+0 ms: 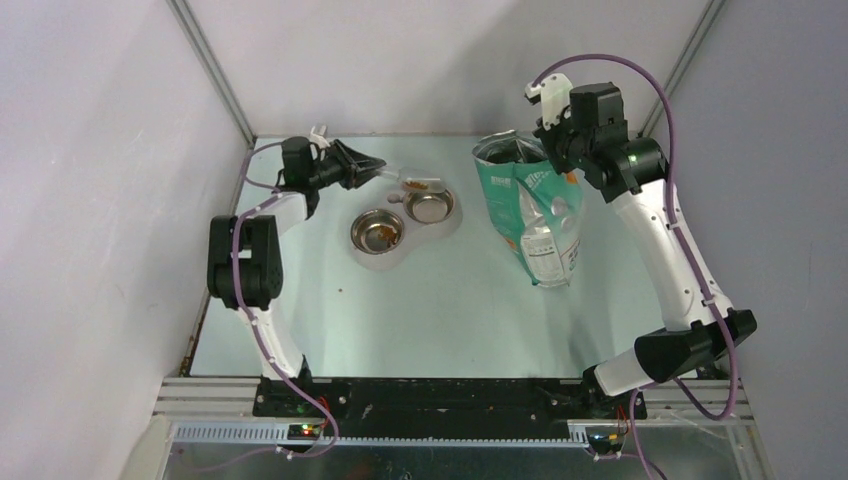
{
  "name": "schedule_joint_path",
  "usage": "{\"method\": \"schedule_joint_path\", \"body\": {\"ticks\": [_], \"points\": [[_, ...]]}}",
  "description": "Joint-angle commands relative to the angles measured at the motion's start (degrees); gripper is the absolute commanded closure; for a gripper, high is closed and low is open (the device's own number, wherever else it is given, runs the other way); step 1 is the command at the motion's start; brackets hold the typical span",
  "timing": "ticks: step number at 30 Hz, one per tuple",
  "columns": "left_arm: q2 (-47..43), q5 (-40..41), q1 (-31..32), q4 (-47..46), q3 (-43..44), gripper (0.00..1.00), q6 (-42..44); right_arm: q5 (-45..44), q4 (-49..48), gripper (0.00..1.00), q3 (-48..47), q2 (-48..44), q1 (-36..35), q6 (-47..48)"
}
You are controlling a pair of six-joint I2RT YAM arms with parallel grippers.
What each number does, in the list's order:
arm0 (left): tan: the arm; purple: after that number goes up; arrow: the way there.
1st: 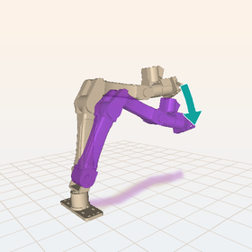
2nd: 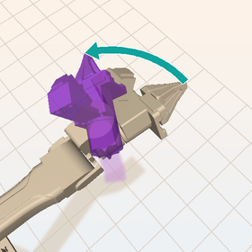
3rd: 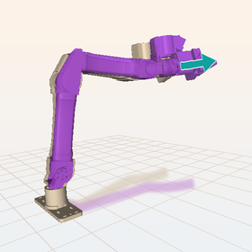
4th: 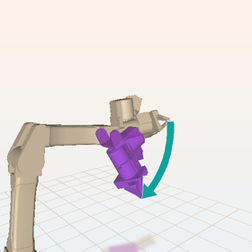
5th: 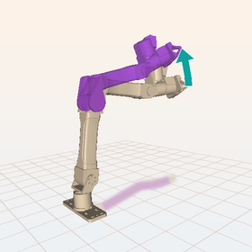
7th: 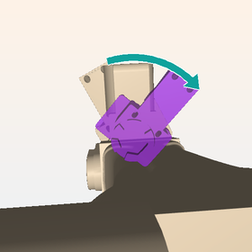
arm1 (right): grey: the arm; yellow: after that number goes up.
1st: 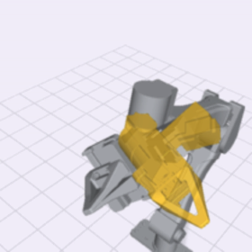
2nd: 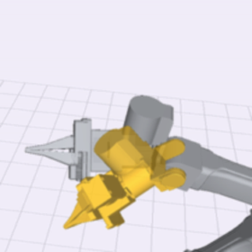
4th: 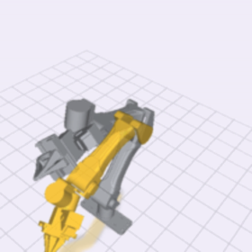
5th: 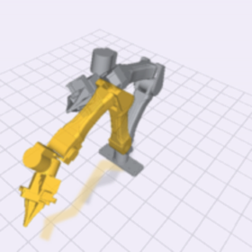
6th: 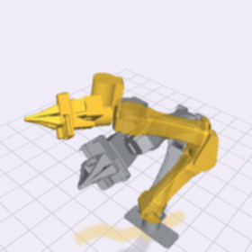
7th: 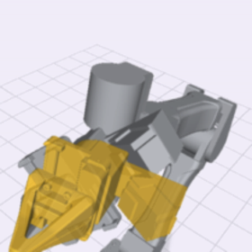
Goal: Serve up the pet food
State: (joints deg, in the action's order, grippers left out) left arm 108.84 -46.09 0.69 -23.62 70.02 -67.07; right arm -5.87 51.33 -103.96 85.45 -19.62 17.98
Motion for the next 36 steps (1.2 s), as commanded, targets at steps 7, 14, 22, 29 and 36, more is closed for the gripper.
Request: {"method": "schedule_joint_path", "body": {"ticks": [7, 14, 22, 29, 36], "points": [[-1.30, 5.08, -0.42, 18.95, 8.55, 1.00, 23.15, -1.27, -5.48, 1.00, 1.17, -4.06, 0.55, -0.84], [-1.92, 11.11, 1.83, 34.53, 16.13, 1.00, 37.02, -0.44, -6.51, 1.00, 2.85, -5.05, 0.95, -0.94], [-2.78, 16.38, 6.10, 47.18, 25.88, 1.00, 51.64, 0.78, -7.01, 1.00, 1.44, -5.08, 1.16, -1.86], [-3.54, 20.03, 9.64, 58.08, 38.27, 1.00, 60.47, 1.85, -6.70, 1.00, -1.60, -4.68, 1.29, -2.92], [-8.60, 18.71, 10.77, 57.58, 46.19, 1.00, 56.06, 4.65, -4.73, 1.00, -6.14, -3.64, 0.87, -5.90]]}}
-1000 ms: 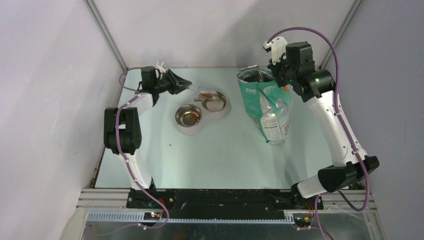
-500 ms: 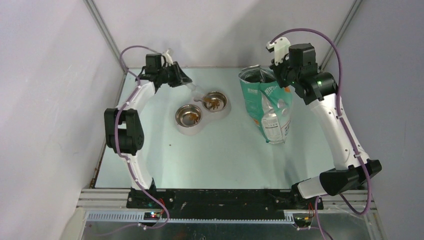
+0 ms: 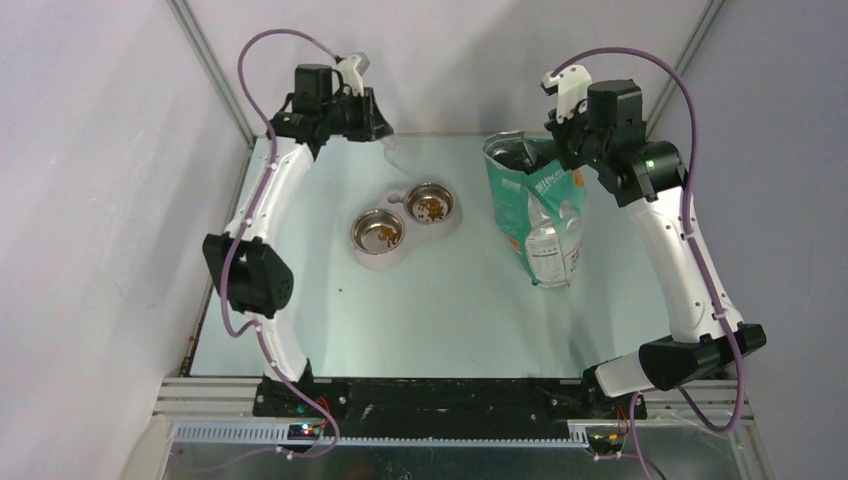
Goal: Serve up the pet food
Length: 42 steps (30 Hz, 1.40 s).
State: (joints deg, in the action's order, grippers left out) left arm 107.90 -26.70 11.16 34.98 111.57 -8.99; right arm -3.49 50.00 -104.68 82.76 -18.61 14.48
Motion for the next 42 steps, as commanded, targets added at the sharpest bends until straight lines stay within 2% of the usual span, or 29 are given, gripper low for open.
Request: {"method": "schedule_joint_path", "body": {"ticks": [1, 5, 9, 12, 24, 33, 35, 42], "points": [[-8.43, -1.72, 0.61, -3.66, 5.70, 1.00, -3.23, 2.44, -3.28, 1.00, -5.52, -0.98, -0.30, -2.60], [-11.14, -4.92, 2.76, -8.88, 11.69, 1.00, -8.15, 2.86, -2.63, 1.00, -5.55, -1.17, -0.89, -3.45], [-11.83, -13.20, 5.44, -16.63, 15.05, 1.00, -17.17, 2.82, -2.98, 1.00, -5.23, -1.17, -0.90, -4.31], [-11.50, -15.86, 9.18, -17.31, 16.61, 1.00, -18.28, 2.87, -3.86, 1.00, -4.79, -0.75, -0.67, -5.07], [-3.63, -11.79, 18.71, -5.83, 21.45, 1.00, -9.65, 4.96, -2.94, 1.00, -5.67, 1.61, 0.42, -9.30], [-2.52, -9.67, 20.17, 0.47, 21.08, 1.00, -3.01, 3.51, 4.77, 1.00, -10.50, 4.19, 0.33, -9.87], [-4.19, -10.26, 19.94, -2.85, 18.54, 1.00, -3.65, 2.11, 7.33, 1.00, -11.84, 4.74, 0.31, -9.83], [-15.21, -4.26, 15.49, -25.02, 3.31, 1.00, -12.92, -0.81, 14.23, 1.00, -15.67, 5.01, 1.15, -7.02]]}}
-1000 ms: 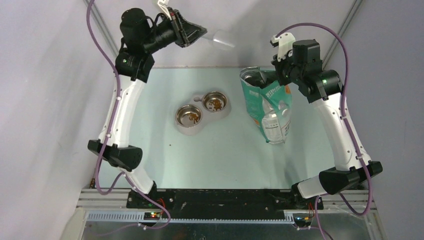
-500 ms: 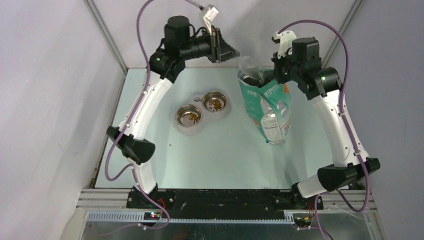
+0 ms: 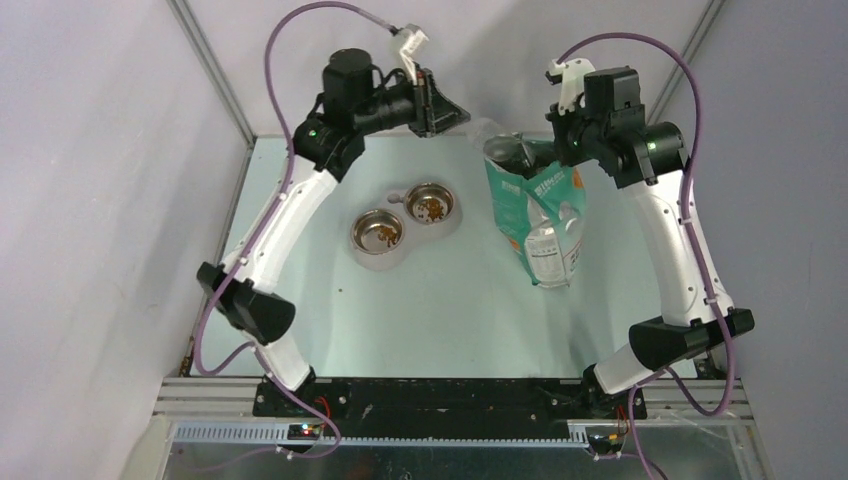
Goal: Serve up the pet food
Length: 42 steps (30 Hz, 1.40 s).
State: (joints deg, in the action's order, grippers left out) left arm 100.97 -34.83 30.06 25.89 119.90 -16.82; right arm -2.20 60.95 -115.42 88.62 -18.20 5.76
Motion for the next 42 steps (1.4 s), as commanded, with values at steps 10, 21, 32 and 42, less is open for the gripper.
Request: {"method": "schedule_joint_path", "body": {"ticks": [10, 21, 32, 42], "points": [[-3.62, 7.33, -6.23, -12.57, -8.05, 1.00, -9.63, -0.12, 12.14, 1.00, -7.51, -0.84, 12.69, 3.34], [9.50, 3.15, 3.59, -17.50, -13.25, 1.00, -7.68, 3.05, 18.52, 0.57, -13.38, 8.55, 9.08, 0.77], [5.80, 3.09, 0.12, -15.26, -14.74, 1.00, -6.80, -0.92, 15.42, 1.00, -21.64, 12.40, 8.70, 3.17], [-7.55, 2.61, -9.82, -20.53, -13.19, 1.00, -9.95, 1.45, -2.19, 1.00, -25.62, 13.89, 4.08, 10.04]]}}
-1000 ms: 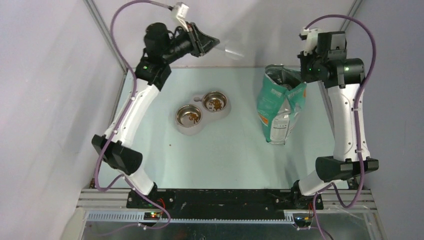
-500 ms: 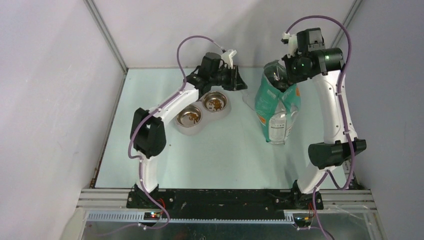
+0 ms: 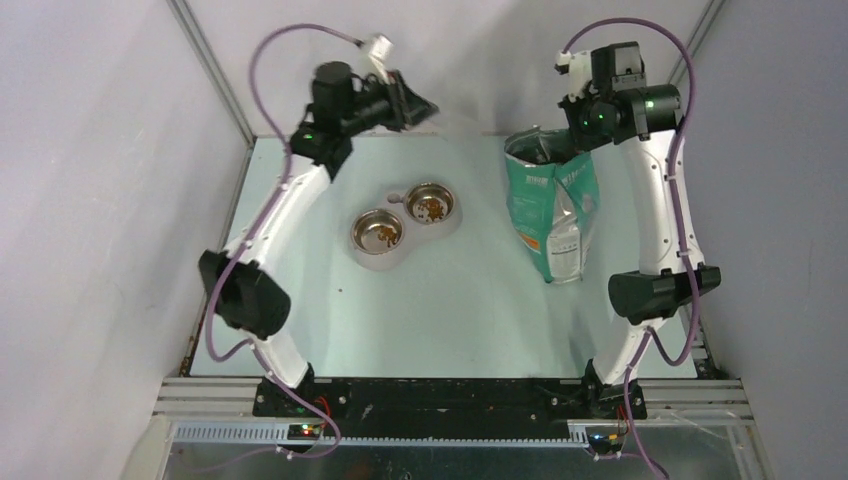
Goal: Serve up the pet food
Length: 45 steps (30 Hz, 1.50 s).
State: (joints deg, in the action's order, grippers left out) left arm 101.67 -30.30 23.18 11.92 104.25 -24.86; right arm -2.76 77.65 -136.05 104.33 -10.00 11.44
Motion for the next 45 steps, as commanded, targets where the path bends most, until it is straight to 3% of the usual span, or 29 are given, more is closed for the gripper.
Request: {"method": "schedule_joint_path", "body": {"ticks": [1, 4, 9, 16, 20, 27, 32, 39, 45], "points": [[-8.86, -2.20, -3.17, -7.77, 2.63, 1.00, -2.28, 1.91, -19.22, 1.00, -4.34, -2.18, -4.84, 4.50], [-9.98, -6.50, -2.99, -10.17, 4.19, 1.00, -6.00, 1.84, -19.71, 1.00, -1.02, -3.18, -8.23, 4.16], [-9.51, -11.84, 0.14, -4.96, 7.50, 1.00, -5.45, 0.77, -18.95, 1.00, 1.77, -4.68, -10.32, 2.24], [-10.81, -16.00, 1.85, 6.68, 6.87, 1.00, 6.33, 0.57, -13.88, 1.00, 3.24, -5.61, -10.60, -0.43], [-12.49, -15.75, 2.67, 7.46, 3.30, 1.00, 8.12, 1.24, -13.00, 1.00, 4.81, -6.14, -10.88, -3.05], [-8.88, -4.24, 8.45, 11.15, 6.43, 1.00, 14.18, -1.34, -12.25, 1.00, 5.32, -4.71, -14.72, -5.12], [-8.95, 5.30, 12.52, 8.56, 2.22, 1.00, 16.08, -2.38, -10.34, 1.00, 4.72, -2.36, -15.47, -10.83], [-13.56, 16.94, 14.67, -9.88, -18.85, 1.00, 14.39, -0.02, -11.05, 1.00, 7.02, -0.68, -15.65, -15.01], [-10.48, 26.26, 17.92, -17.43, -21.75, 1.00, 12.64, 2.06, -10.97, 1.00, 7.36, 2.34, -16.00, -17.78]]}}
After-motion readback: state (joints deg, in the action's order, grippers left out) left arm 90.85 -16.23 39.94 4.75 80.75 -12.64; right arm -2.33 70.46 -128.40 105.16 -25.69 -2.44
